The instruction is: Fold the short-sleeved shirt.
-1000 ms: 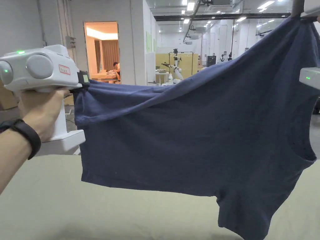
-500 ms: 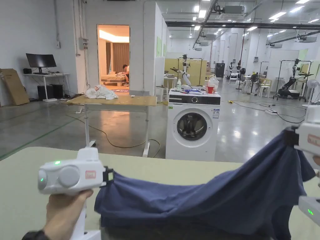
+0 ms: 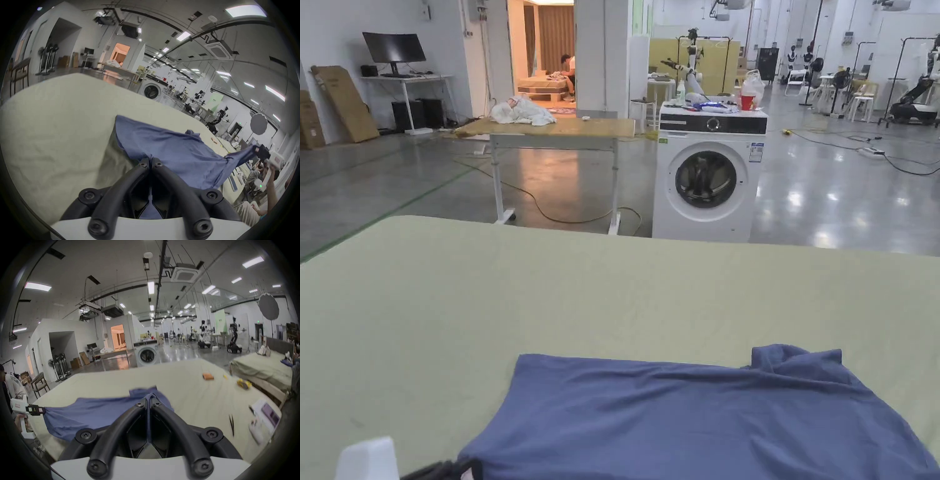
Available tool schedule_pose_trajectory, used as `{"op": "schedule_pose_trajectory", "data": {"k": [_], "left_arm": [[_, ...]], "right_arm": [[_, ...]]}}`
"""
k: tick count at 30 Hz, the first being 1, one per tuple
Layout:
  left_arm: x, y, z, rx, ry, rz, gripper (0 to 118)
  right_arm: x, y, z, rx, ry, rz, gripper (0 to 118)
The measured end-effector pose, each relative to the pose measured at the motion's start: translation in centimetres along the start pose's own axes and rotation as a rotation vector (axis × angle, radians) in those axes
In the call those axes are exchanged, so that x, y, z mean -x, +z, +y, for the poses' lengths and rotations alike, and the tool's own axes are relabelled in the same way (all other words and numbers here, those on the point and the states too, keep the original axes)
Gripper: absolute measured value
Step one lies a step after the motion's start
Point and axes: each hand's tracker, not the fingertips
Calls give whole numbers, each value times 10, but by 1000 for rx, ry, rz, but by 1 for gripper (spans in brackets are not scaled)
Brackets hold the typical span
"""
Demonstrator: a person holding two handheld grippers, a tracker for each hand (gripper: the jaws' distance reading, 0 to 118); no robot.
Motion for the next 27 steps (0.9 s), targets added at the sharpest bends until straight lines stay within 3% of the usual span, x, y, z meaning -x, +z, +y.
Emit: {"op": "schedule_pose_trajectory", "data": {"k": [2, 8, 12, 14, 16, 17, 18, 22, 27], "left_arm": [[5, 9, -20, 19, 21, 4, 0], [17, 6, -54, 123, 60, -1, 0], [26, -9, -66, 183, 48, 53, 0], [30, -11, -70, 175, 61, 54, 20], [32, -16, -73, 183, 65, 88, 71], [29, -18, -76, 183, 40, 146, 87], [26, -17, -78, 172, 17, 183, 95], [-10, 8, -79, 62, -153, 252, 95], [-88, 61, -82, -247, -510, 272, 96]], "right_arm": [[-2, 13, -29, 59, 24, -47, 0], [-14, 22, -98, 194, -112, -85, 0], [-17, 18, -127, 285, -52, -106, 0], [-19, 16, -134, 294, -59, -105, 6], [-23, 14, -138, 314, -39, -142, 55], [-26, 15, -140, 326, -12, -174, 76], [-28, 15, -141, 323, -1, -190, 88], [-31, 32, -128, 245, -2, -225, 87], [-1, 54, -83, 48, 47, -114, 87]]}}
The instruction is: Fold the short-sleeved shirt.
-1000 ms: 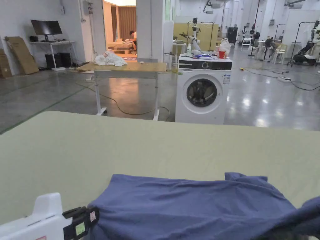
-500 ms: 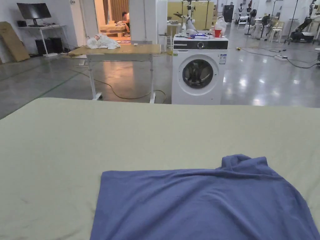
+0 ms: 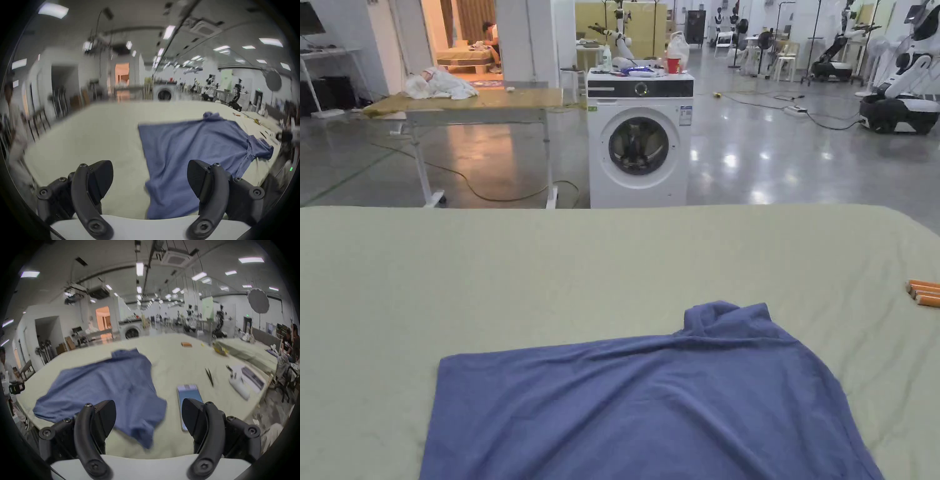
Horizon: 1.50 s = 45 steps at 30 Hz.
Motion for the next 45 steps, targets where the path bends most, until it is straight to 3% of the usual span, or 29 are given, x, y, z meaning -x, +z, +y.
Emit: {"op": "schedule_pose_trajectory", "data": {"k": [5, 8, 10, 11, 13, 15, 18, 28, 33, 35, 37, 39, 45], "left_arm": [[-26, 45, 42, -197, 11, 18, 96], [-27, 67, 62, -244, 72, -41, 94], [-29, 78, 68, -259, 87, -49, 86], [-32, 83, 69, -273, 93, -43, 78], [-32, 89, 68, -289, 77, -47, 35], [-37, 93, 69, -292, 61, -41, 4], [-38, 91, 71, -277, 46, -54, 0], [-36, 83, 66, -237, 40, -87, 0], [-28, 58, 56, -98, 74, -60, 0], [-24, 42, 41, -7, 70, -43, 15], [-14, 22, 26, 134, 97, -79, 53], [-5, 4, 1, 231, 137, -94, 73], [3, -38, -60, 409, 168, -89, 74]], "right_arm": [[45, 15, 41, -145, 65, 88, 87], [65, 21, 56, -185, 51, 202, 85], [71, 23, 60, -200, 26, 253, 74], [74, 24, 62, -192, 22, 262, 65], [81, 26, 64, -202, 26, 262, 35], [86, 26, 65, -211, 36, 247, 9], [86, 24, 64, -211, 39, 248, 0], [87, 19, 61, -196, 31, 230, 0], [84, 16, 54, -172, 16, 225, 0], [83, 16, 51, -148, -8, 226, 0], [80, 15, 46, -127, -41, 238, 0], [78, 15, 43, -107, -59, 243, 0], [71, 15, 33, -65, -50, 212, 0]]}}
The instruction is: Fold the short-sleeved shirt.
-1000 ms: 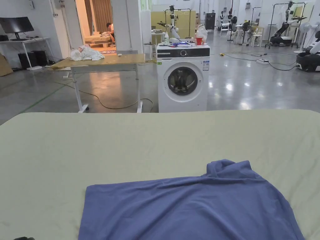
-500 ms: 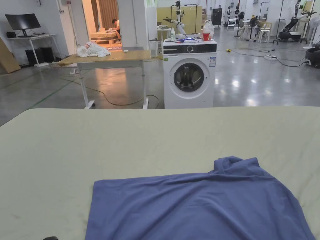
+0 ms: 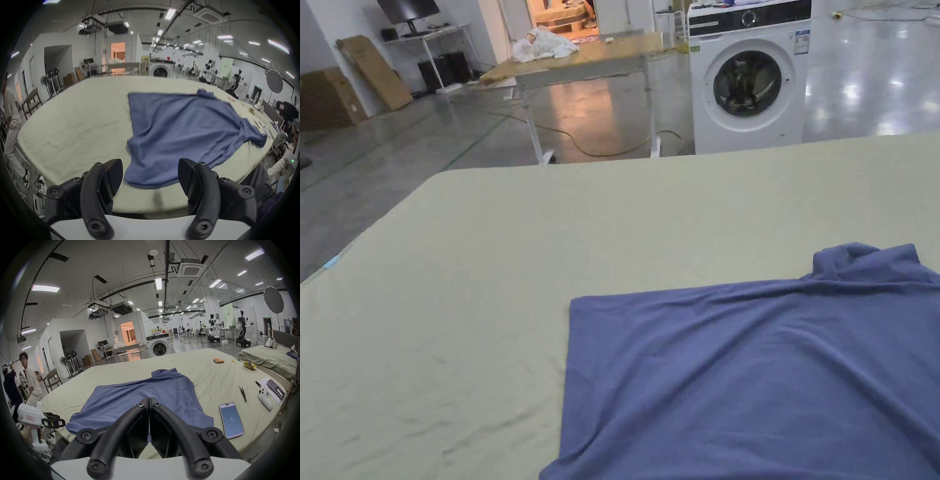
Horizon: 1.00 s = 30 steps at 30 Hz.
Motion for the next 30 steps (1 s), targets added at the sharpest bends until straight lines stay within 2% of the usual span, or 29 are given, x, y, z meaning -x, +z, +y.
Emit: {"op": "schedule_pose_trajectory", "data": {"k": [3, 5, 8, 9, 10, 11, 13, 15, 16, 17, 18, 19, 20, 22, 26, 27, 28, 30], "left_arm": [[10, -23, 0, 57, 61, -20, 71], [14, -34, 1, 83, 91, -47, 60], [11, -43, -2, 103, 100, -28, 50], [10, -42, -2, 101, 76, -22, 36], [9, -42, -1, 101, 61, -22, 16], [8, -40, -2, 105, 52, -30, 7], [2, -43, 0, 120, 61, -64, 7], [-15, -49, -7, 135, -53, -10, 7], [-18, -51, -8, 145, -75, -5, 7], [-19, -53, -5, 153, -75, -1, 7], [-18, -54, -3, 155, -60, -4, 7], [-16, -55, -3, 161, -54, -6, 7], [-14, -55, -1, 167, -43, -11, 7], [-8, -55, 1, 171, 3, -32, 7], [-5, -54, 1, 158, 64, -34, 7], [-3, -54, 0, 156, 74, -36, 7], [-3, -53, 0, 154, 81, -37, 7], [-2, -53, -1, 149, 97, -42, 7]], "right_arm": [[-7, 2, -4, 15, -15, -19, 0], [-10, 4, -8, 34, -18, -51, 0], [-18, 8, -15, 67, -18, -106, 0], [-22, 10, -18, 82, -19, -131, 0], [-26, 11, -19, 100, -23, -163, 0], [-31, 11, -21, 125, -23, -206, 0], [-42, 9, -28, 168, -6, -311, 0], [-57, 4, -40, 225, -13, -340, 0], [-65, 0, -47, 266, -41, -343, 8], [-75, -3, -57, 280, -78, -350, 33], [-83, -7, -67, 302, -126, -349, 67], [-88, -12, -74, 336, -168, -338, 83], [-92, -15, -81, 351, -204, -326, 85], [-97, -20, -91, 353, -256, -314, 83], [-99, -40, -97, 353, -231, -299, 83], [-102, -47, -100, 353, -212, -297, 78], [-106, -54, -102, 364, -198, -292, 64], [-108, -62, -104, 384, -192, -280, 14]]}}
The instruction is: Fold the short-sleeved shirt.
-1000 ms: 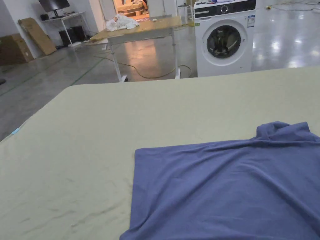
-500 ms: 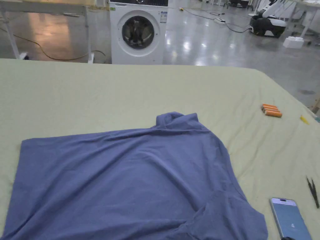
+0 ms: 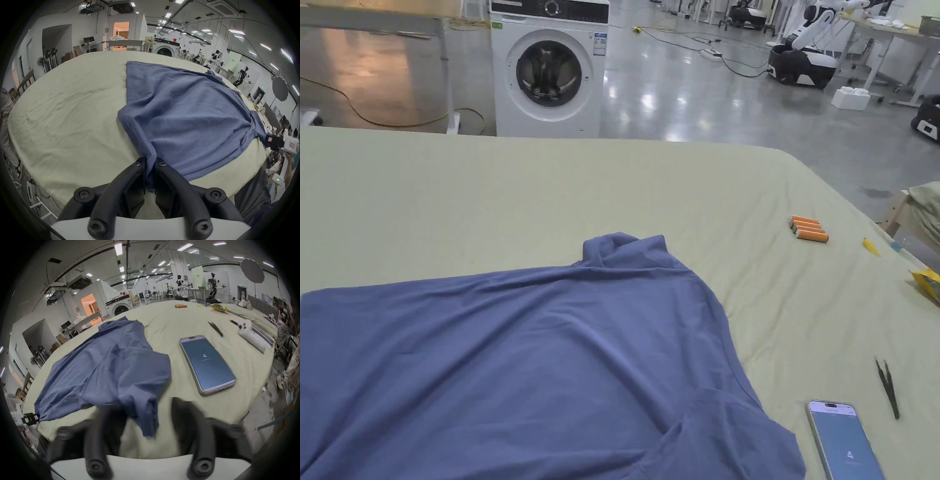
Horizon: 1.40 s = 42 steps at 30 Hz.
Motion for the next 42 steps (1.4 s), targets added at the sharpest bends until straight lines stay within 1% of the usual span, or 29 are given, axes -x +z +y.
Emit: {"op": "schedule_pose_trajectory", "data": {"k": [2, 4, 6, 7, 9, 12, 13, 15, 16, 20, 22, 23, 25, 26, 27, 30, 32, 34, 36, 38, 39, 40, 41, 42], "left_arm": [[8, 1, -1, -4, 19, -9, 7], [9, 6, 2, -5, 26, -18, 7], [12, 21, 5, -20, 38, -35, 6], [14, 29, 6, -32, 52, -44, 6], [26, 48, 15, -40, 124, -67, 6], [22, 73, 21, -56, 64, -39, 6], [22, 80, 24, -62, 64, -34, 6], [24, 94, 25, -58, 73, -43, 6], [24, 99, 24, -59, 73, -48, 6], [17, 115, 21, -41, 33, -53, 6], [18, 117, 28, -31, 25, -84, 6], [20, 114, 34, -45, 26, -105, 6], [25, 100, 49, -74, 15, -114, 6], [23, 91, 58, -97, 3, -99, 6], [22, 81, 69, -102, -4, -103, 6], [26, 47, 102, -128, 9, -115, 6], [29, 22, 120, -126, 31, -114, 6], [33, -9, 141, -77, 63, -111, 6], [37, -37, 153, -52, 71, -87, 6], [39, -61, 160, -9, 71, -66, 6], [41, -67, 163, -14, 84, -71, 8], [43, -74, 166, 0, 93, -75, 17], [45, -82, 169, 18, 105, -67, 31], [45, -84, 171, 13, 108, -57, 45]], "right_arm": [[-1, -1, -1, 8, 6, 28, 11], [3, 10, 1, -12, 41, 10, 8], [7, 26, 3, -55, 57, 5, 5], [10, 34, 4, -82, 74, 0, 5], [17, 49, 8, -118, 99, -11, 4], [29, 68, 14, -133, 118, -13, 4], [33, 73, 14, -138, 142, -20, 4], [40, 84, 14, -152, 213, -70, 4], [41, 88, 14, -158, 232, -76, 4], [37, 104, 22, -169, 244, -69, 4], [36, 102, 36, -188, 240, -41, 4], [34, 97, 46, -210, 254, -5, 4], [39, 80, 69, -234, 271, 15, 4], [43, 70, 82, -252, 284, 46, 4], [47, 55, 96, -260, 283, 52, 4], [54, 4, 132, -234, 276, 81, 4], [60, -32, 150, -175, 278, 70, 4], [65, -67, 160, -105, 276, 69, 4], [58, -104, 166, -24, 222, 83, 4], [58, -128, 169, 30, 152, 66, 5], [61, -132, 168, 43, 147, 51, 6], [63, -138, 168, 38, 152, 43, 8], [65, -141, 167, 37, 159, 38, 18], [67, -143, 167, 42, 171, 31, 30]]}}
